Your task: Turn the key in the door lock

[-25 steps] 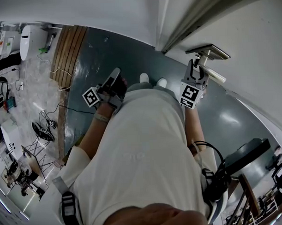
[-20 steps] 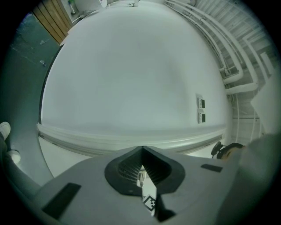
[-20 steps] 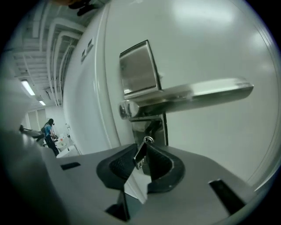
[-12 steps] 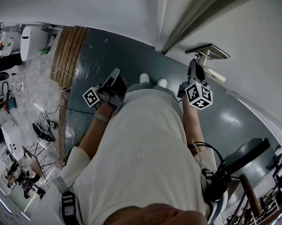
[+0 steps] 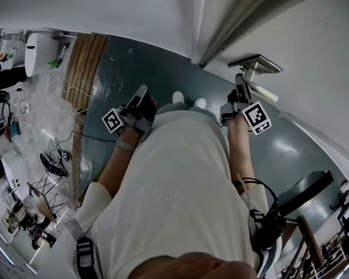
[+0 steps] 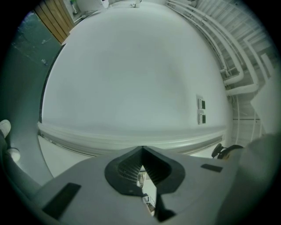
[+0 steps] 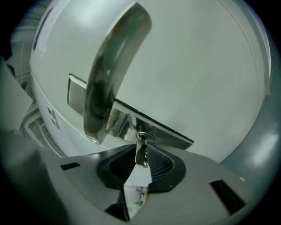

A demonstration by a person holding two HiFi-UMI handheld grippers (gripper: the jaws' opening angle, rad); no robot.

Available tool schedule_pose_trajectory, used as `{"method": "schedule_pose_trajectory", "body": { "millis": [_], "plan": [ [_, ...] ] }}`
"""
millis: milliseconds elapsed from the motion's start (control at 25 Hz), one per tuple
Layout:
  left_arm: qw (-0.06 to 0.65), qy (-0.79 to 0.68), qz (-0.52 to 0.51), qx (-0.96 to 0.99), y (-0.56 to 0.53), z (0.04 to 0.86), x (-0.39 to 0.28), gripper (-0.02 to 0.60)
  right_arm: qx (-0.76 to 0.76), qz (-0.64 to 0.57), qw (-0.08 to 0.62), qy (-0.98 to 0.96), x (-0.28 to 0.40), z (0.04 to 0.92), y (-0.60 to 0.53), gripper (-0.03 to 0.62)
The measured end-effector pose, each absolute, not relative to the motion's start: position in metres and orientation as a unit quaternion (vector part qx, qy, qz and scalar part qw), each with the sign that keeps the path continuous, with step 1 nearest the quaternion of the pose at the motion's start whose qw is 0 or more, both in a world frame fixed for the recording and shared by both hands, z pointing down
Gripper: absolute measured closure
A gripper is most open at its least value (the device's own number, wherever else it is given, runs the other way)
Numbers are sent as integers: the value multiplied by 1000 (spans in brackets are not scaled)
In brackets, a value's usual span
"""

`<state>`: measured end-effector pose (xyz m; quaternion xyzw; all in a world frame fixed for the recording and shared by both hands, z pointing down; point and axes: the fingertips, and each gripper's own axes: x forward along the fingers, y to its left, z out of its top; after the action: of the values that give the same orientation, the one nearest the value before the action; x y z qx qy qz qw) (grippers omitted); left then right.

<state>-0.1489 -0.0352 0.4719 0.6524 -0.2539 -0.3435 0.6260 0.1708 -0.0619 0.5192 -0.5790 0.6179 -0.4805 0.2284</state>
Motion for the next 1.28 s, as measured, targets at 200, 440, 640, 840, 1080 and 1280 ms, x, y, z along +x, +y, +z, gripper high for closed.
{"method": "schedule_pose_trajectory", "body": {
  "millis": [200, 440, 640, 840, 1080, 1280],
  "plan": [
    [624, -254, -347, 653, -34, 470, -150, 574, -541, -531, 278, 591, 171, 522, -59, 514],
    [625, -256, -353, 648, -35, 472, -152, 574, -479, -573, 358, 560, 173, 526, -58, 510],
    [627, -255, -350, 647, -35, 472, -151, 574, -414, -600, 435, 529, 174, 530, -59, 503],
    [628, -255, -350, 646, -35, 474, -150, 574, -386, -601, 465, 522, 175, 531, -59, 502],
    [628, -256, -351, 646, -35, 473, -151, 574, -473, -544, 336, 606, 171, 521, -60, 500],
    [629, -258, -352, 643, -35, 474, -152, 574, -623, -357, 76, 692, 172, 508, -59, 499]
  ]
}}
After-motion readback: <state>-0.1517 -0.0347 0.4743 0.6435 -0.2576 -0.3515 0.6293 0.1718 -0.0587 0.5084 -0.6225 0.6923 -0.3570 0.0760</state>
